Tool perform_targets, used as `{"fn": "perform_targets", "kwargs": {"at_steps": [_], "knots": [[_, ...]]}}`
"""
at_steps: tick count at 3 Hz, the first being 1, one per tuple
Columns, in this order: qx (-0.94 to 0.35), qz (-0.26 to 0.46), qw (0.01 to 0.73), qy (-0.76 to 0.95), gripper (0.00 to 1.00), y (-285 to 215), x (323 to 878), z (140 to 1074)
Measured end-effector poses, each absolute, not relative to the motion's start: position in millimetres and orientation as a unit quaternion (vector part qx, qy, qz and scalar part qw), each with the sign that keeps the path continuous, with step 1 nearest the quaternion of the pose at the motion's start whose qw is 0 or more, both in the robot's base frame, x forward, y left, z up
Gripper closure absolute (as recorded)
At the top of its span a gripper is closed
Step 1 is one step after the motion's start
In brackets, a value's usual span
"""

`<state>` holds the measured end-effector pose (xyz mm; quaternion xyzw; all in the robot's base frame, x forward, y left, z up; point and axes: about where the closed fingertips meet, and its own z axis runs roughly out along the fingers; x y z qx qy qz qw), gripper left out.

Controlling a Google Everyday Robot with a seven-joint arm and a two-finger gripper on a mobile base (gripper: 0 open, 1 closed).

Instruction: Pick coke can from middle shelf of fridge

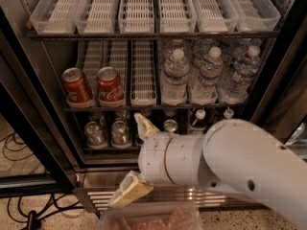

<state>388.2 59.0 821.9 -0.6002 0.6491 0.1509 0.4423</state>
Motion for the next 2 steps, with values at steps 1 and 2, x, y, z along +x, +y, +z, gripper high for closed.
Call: {"fn": "perform_targets", "kwargs": {"at_steps": [1,2], "knots": [[-0.524,0.141,0.498,0.677,0.00,56,408,821],[-0.479,0.126,0.522,0.695,0.00,53,420,831]]}}
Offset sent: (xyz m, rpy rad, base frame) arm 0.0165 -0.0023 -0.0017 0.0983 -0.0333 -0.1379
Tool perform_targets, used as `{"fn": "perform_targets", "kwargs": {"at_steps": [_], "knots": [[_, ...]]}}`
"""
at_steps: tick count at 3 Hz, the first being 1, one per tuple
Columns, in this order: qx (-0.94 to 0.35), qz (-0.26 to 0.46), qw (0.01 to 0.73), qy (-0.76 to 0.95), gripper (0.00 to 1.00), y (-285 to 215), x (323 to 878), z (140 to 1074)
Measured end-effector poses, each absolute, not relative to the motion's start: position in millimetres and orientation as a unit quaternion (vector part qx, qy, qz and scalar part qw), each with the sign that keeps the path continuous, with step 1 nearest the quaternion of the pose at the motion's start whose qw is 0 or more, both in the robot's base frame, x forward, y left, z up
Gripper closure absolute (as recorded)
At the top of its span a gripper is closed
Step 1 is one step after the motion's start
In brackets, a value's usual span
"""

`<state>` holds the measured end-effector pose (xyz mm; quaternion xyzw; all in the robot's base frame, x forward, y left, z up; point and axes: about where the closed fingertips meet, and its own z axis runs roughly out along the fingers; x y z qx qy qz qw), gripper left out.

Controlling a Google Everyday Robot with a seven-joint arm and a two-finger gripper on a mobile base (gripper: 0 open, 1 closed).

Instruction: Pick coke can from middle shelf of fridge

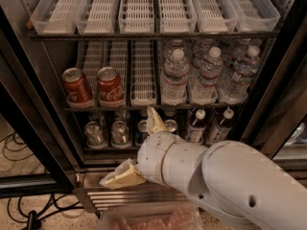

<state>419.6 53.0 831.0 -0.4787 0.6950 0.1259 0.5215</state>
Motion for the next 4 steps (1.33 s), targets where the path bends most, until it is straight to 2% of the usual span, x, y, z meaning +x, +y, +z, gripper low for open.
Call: {"fn": "perform_targets", "kwargs": {"at_steps": [2,4], "knots": [[-0.468,0.127,0.537,0.690,0.00,62,425,830],[-0.442,0.124,0.600,0.655,0.00,104,473,833]]}}
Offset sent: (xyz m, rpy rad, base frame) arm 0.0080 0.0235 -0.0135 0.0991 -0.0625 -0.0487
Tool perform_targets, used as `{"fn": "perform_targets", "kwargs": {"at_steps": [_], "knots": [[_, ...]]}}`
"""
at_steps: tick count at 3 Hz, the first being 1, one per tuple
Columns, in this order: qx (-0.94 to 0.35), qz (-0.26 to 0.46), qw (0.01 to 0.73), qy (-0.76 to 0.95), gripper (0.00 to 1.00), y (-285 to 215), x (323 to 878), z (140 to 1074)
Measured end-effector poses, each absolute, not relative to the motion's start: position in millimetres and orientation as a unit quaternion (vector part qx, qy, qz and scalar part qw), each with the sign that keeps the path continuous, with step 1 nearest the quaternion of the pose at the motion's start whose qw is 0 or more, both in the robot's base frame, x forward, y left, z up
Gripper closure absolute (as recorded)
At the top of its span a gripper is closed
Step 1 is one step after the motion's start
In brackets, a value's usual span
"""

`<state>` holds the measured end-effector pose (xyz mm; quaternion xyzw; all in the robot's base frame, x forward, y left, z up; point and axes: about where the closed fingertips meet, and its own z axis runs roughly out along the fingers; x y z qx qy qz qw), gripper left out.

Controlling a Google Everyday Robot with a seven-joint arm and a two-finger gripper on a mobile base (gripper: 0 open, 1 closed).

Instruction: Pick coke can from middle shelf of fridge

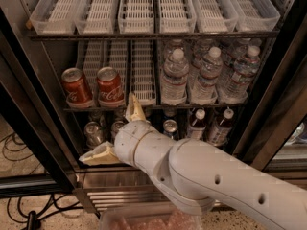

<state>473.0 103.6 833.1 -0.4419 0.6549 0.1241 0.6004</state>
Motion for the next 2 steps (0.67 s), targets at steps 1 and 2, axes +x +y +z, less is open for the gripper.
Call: {"fn": "perform_targets", "kwargs": {"at_steps": [1,2], "knots": [[-0.418,0.108,0.615,0.660,0.00,111,495,826],[-0.385,0.083,0.629,0.670,0.00,111,507,823]]}}
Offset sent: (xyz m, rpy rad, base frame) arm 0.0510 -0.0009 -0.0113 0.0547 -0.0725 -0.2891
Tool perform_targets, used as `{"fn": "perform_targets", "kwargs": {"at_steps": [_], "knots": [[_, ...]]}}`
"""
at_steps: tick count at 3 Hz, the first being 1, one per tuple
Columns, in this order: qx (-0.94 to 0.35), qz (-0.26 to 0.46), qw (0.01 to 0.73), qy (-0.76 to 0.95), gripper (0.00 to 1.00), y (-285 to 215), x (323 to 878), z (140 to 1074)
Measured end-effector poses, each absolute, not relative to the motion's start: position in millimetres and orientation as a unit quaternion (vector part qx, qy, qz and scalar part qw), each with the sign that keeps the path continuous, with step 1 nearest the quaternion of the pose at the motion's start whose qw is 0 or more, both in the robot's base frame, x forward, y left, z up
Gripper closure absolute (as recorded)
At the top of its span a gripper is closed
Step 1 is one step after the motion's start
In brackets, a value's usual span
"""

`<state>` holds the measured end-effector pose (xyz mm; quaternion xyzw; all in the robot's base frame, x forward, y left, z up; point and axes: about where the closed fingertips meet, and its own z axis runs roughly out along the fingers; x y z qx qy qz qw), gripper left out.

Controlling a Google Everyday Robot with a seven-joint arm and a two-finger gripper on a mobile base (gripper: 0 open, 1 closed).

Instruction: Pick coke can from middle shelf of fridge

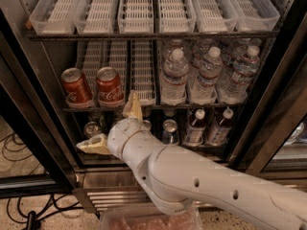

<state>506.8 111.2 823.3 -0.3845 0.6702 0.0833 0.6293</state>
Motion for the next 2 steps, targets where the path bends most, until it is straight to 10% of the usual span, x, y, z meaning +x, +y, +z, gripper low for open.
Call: {"fn": "perform_targets", "kwargs": {"at_steps": [2], "knots": [[-0.284,0.048,0.661,0.692,0.00,100.8,524.6,832.7]]}}
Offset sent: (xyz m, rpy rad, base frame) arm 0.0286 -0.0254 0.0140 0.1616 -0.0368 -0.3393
